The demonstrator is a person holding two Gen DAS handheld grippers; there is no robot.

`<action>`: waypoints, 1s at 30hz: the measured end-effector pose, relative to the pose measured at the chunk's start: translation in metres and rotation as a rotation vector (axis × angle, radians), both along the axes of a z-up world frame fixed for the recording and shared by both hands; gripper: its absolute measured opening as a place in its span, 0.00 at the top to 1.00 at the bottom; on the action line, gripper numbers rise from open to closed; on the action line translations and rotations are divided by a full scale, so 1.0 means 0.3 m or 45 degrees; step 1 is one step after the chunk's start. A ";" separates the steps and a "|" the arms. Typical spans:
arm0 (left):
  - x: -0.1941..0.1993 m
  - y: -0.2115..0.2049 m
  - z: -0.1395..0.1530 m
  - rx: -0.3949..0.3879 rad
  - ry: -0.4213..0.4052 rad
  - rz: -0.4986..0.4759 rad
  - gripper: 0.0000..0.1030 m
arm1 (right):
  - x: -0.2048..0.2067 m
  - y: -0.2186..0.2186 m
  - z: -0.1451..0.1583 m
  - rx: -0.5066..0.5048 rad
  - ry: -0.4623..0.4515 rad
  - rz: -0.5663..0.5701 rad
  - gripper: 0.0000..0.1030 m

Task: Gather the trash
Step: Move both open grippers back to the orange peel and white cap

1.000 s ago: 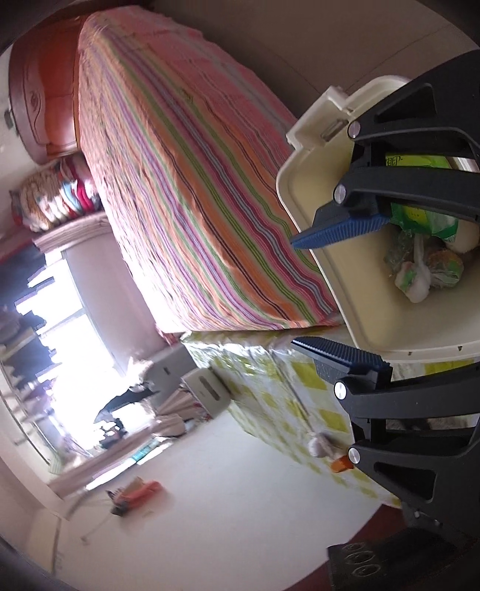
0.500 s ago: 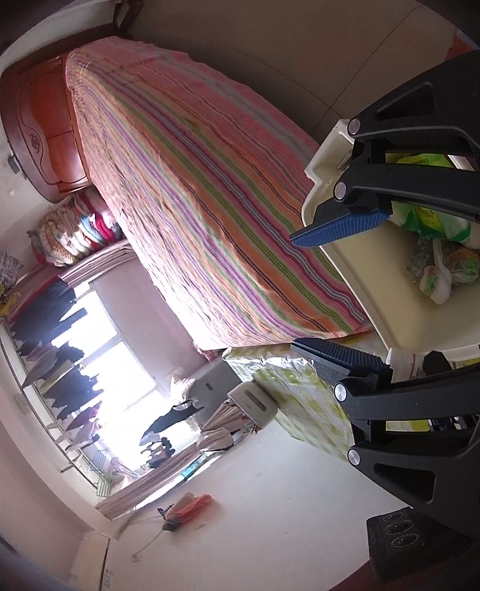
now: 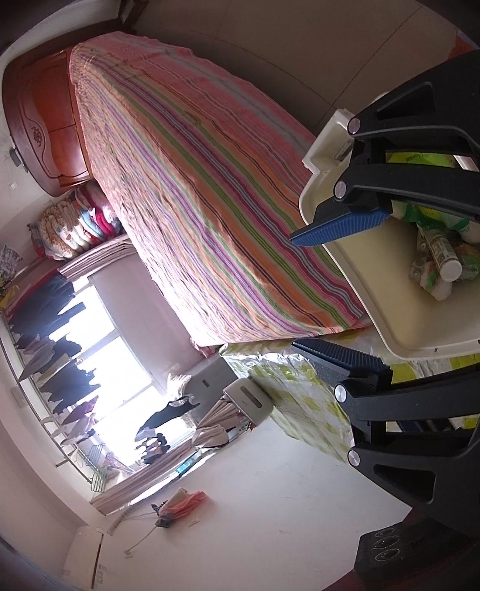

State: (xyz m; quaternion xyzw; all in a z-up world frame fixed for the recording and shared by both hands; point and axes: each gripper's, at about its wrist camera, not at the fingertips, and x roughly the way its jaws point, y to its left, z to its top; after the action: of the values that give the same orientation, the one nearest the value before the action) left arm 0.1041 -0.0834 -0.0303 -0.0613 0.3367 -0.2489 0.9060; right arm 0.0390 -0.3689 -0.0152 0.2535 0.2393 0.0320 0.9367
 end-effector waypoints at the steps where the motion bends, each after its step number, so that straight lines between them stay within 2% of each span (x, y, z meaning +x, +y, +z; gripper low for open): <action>1: 0.004 0.021 0.002 -0.006 0.002 0.021 0.32 | 0.003 0.009 -0.001 0.002 -0.001 0.005 0.44; 9: 0.028 0.135 0.002 -0.023 0.043 0.131 0.32 | 0.042 0.081 -0.004 -0.006 0.012 0.069 0.43; 15: 0.025 0.241 0.013 0.013 0.031 0.197 0.31 | 0.089 0.229 -0.013 -0.030 0.037 0.180 0.41; 22: 0.033 0.442 0.018 0.009 0.050 0.344 0.31 | 0.113 0.425 -0.019 -0.087 0.050 0.307 0.41; 30: 0.019 0.710 0.020 0.011 0.036 0.544 0.31 | 0.166 0.557 -0.049 -0.089 0.085 0.422 0.40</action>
State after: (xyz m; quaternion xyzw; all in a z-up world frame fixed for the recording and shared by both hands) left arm 0.1099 0.1297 -0.0244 -0.1309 0.3296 -0.0487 0.9337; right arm 0.0889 -0.2019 -0.0298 0.1787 0.3097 0.1691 0.9185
